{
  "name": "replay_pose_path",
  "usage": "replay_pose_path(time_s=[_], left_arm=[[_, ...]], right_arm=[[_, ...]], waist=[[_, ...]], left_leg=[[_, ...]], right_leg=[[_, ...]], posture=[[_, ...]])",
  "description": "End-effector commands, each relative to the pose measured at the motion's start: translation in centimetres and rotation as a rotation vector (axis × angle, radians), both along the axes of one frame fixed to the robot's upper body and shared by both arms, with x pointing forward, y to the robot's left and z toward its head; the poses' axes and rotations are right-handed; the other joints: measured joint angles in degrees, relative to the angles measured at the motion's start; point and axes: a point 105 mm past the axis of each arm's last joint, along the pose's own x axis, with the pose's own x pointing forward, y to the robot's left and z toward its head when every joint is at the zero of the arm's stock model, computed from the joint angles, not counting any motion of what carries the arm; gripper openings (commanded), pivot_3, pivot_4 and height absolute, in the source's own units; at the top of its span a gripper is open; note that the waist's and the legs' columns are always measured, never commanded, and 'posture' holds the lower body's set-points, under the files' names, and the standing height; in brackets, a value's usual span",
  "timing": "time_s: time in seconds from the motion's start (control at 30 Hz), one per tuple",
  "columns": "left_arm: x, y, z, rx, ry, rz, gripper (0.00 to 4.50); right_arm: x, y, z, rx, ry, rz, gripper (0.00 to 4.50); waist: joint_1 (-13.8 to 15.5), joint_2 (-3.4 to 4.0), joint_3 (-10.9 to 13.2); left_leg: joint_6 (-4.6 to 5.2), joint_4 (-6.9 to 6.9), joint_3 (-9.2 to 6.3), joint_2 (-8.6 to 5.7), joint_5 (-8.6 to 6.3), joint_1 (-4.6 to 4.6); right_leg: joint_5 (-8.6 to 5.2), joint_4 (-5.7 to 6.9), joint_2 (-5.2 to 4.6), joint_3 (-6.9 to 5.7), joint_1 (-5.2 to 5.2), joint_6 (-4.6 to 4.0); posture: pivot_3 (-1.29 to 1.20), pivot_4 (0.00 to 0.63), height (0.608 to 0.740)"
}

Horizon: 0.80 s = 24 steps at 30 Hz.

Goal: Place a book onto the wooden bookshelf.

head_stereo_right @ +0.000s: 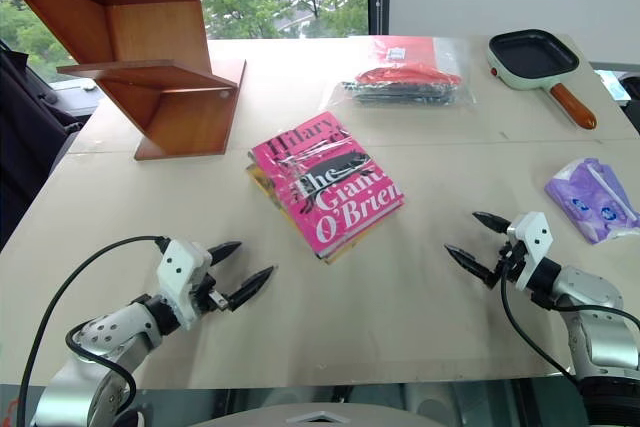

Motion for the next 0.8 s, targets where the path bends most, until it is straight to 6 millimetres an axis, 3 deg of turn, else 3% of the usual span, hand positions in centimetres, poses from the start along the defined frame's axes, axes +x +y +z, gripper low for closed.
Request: replay_pose_path(time_s=[0.03,0.77,0.8], left_arm=[[-0.09,-0.28,1.06,0.009,-0.049,-0.016,4.5],[-0.43,-0.62,1.05,-0.014,-0.05,-0.041,4.5],[-0.42,-0.59,1.08,-0.014,-0.05,-0.043,4.5]], right_arm=[[0.01,0.06,0.64,-0.006,-0.018,0.021,4.46],[-0.15,0.55,0.53,0.002,-0.003,0.041,4.46],[-0.16,0.58,0.55,0.004,-0.003,0.041,3.95]], waist=[[0.0,0.0,0.0],[0.0,0.0,0.0],[0.0,0.0,0.0]], left_leg=[[0.0,0.0,0.0,0.0,0.0,0.0],[0.0,0.0,0.0,0.0,0.0,0.0],[0.0,0.0,0.0,0.0,0.0,0.0]], right_leg=[[0.0,0.0,0.0,0.0,0.0,0.0],[0.0,0.0,0.0,0.0,0.0,0.0],[0.0,0.0,0.0,0.0,0.0,0.0]], posture=[[0.0,0.15,0.72],[0.0,0.15,0.72],[0.0,0.15,0.72]])
